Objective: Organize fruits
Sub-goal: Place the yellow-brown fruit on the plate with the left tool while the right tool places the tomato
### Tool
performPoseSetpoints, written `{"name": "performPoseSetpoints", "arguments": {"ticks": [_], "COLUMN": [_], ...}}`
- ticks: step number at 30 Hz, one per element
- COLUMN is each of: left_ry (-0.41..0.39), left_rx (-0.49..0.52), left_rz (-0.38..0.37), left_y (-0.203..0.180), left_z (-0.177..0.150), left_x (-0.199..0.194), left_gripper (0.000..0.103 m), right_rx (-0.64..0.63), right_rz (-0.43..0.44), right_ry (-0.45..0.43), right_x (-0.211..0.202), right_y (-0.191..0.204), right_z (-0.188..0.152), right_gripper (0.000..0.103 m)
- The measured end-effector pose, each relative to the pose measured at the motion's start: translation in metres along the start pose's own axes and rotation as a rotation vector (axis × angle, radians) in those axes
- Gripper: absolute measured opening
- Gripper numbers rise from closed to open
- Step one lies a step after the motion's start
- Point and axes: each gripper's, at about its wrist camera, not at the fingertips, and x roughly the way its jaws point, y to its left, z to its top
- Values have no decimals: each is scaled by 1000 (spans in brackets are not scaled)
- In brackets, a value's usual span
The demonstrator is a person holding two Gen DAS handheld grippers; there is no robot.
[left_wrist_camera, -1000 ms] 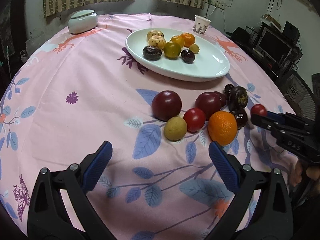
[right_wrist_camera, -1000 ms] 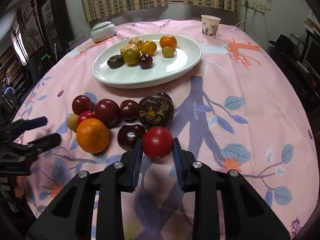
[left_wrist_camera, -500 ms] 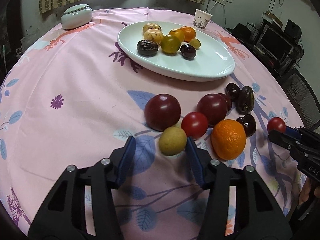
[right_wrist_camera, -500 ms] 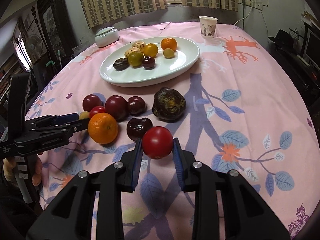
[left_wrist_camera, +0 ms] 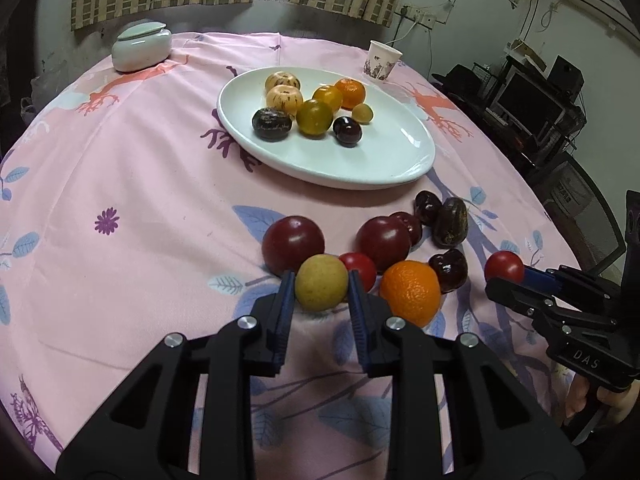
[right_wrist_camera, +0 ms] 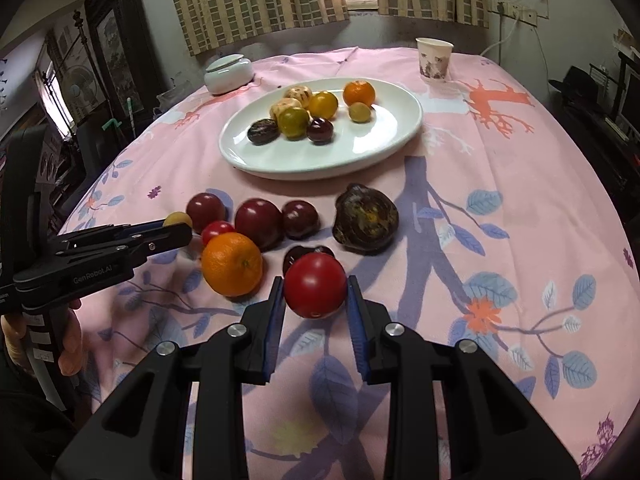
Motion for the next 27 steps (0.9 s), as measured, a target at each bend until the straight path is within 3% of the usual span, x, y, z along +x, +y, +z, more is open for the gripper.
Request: {"name": "performPoseSetpoints", "arguments": {"ticks": [7,15,19,27], "left_ry": [-102,-127,-100,-3], "left_rx": [67,45,40,45], "left_rz": [-21,-36,-15,-14], "left_y": [-11,-4,7,12], "left_z": [59,150,150,138], "left_x": [-20,3,17,53], "left_gripper": [27,27,27,27], "right_rx": [-84,-150,-123,-66], "right_rz": [39,86,78,85], "right_ry": [-74,-154,-161,-43], "right_x": [-9,10,21,65], "right_y": [13,3,-12,-26], "right_z": [51,152,158,151], "right_gripper": [31,31,31,30]}}
